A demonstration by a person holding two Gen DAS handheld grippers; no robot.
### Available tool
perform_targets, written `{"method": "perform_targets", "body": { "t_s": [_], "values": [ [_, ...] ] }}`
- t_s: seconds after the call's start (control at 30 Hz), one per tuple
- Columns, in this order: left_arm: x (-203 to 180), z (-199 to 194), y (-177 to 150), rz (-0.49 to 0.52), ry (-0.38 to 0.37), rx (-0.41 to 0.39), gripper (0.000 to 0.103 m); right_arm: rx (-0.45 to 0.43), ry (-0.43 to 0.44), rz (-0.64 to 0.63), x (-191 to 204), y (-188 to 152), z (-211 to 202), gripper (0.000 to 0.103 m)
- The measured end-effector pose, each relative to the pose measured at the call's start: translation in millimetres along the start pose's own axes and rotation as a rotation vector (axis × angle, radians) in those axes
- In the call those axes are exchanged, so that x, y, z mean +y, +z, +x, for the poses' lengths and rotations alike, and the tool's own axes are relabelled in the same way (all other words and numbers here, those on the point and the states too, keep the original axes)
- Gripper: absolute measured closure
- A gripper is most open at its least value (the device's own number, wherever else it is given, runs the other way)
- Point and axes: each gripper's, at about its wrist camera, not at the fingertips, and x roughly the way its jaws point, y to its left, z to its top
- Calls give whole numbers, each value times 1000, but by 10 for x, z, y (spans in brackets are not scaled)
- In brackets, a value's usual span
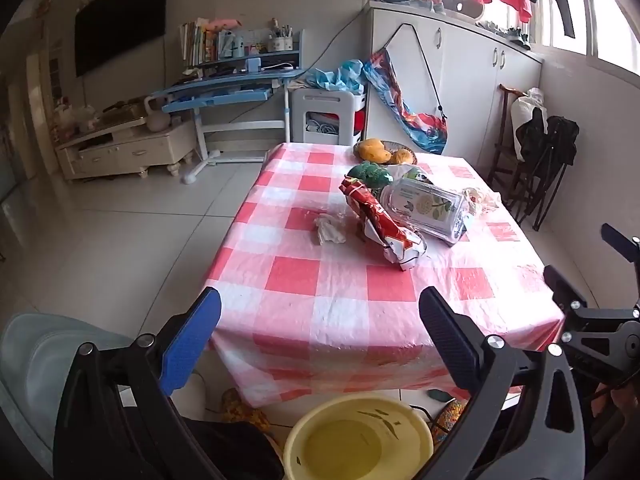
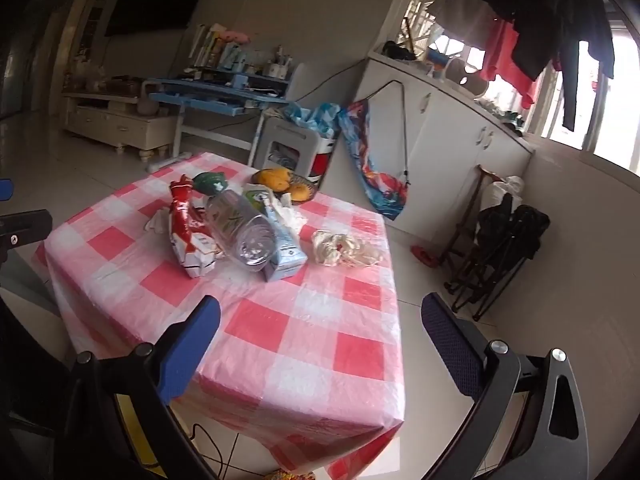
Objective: Collect trash
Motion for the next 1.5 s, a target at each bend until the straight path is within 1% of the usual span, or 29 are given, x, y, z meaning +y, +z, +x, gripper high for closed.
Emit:
{"method": "perform_targets", "body": {
  "t_s": [0.13,0.23,0.27,0.5,0.67,0.87,0.93,1.03,1.17,1.2,1.3,1.33,1.4,1.5],
  "values": [
    [21,1,-14,-9,6,-2,7,-6,-1,23,-55,-11,-56,6],
    [17,15,-23,-14,5,1,7,8,-5,23,-49,-11,14,6],
    [15,21,-28,-12,6,1,7,-19,-13,24,-70,-18,-5,6],
    [-103,65,-49,27,12,6,7,-5,-4,39,-130,-19,3,6],
    [-155,89,-70,48,23,8,7,-14,0,35,-136,-19,-2,6],
    [-175,95,-79,53,26,9,7,-12,12,60,-144,-24,7,6],
    [-175,95,-80,52,26,8,7,-11,-9,39,-126,-17,-5,6],
    [-180,102,-90,50,26,10,7,-10,-62,6,-105,-2,-14,6],
    [-182,103,-92,52,26,9,7,-51,-151,10,-143,53,-126,6],
    [-182,104,-92,52,26,9,7,-42,-163,14,-175,70,-155,6],
    [-184,104,-92,51,26,10,7,-63,-177,66,-290,72,-211,6],
    [-186,105,-92,53,27,10,7,-40,-161,93,-337,80,-187,6],
    [-183,108,-93,53,27,10,7,-8,-165,85,-380,105,-203,6],
    [-183,113,-101,52,26,11,7,-5,-176,90,-436,110,-245,6]
  ]
}}
